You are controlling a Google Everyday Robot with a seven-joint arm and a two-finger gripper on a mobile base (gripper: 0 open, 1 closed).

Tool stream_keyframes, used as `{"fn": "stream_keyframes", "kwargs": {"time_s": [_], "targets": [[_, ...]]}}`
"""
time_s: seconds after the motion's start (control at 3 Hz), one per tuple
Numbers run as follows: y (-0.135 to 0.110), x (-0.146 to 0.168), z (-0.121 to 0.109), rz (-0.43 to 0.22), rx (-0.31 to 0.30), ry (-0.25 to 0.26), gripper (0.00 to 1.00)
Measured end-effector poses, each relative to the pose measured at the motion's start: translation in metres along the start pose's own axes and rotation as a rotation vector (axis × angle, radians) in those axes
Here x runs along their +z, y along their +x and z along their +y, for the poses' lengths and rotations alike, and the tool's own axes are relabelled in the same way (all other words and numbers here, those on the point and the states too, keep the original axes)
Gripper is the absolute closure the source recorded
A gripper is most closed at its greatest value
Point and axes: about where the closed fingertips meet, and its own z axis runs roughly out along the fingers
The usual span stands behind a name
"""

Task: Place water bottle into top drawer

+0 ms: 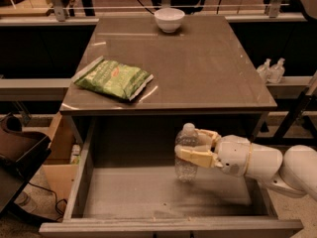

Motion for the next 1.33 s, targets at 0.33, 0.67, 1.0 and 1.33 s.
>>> {"fn": "stream_keyframes", "kwargs": {"time_s": [0.33, 0.67, 1.0, 1.33], "targets": [[0.005, 0.015, 0.003, -0.036, -0.022, -0.052, 1.0], [0.01, 0.025, 0.007, -0.054, -0.046, -0.092, 1.0], [0.017, 0.034, 0.011, -0.046, -0.071, -0.119, 1.0], [0.025, 0.039, 0.014, -0.018, -0.093, -0.128, 1.0]]}}
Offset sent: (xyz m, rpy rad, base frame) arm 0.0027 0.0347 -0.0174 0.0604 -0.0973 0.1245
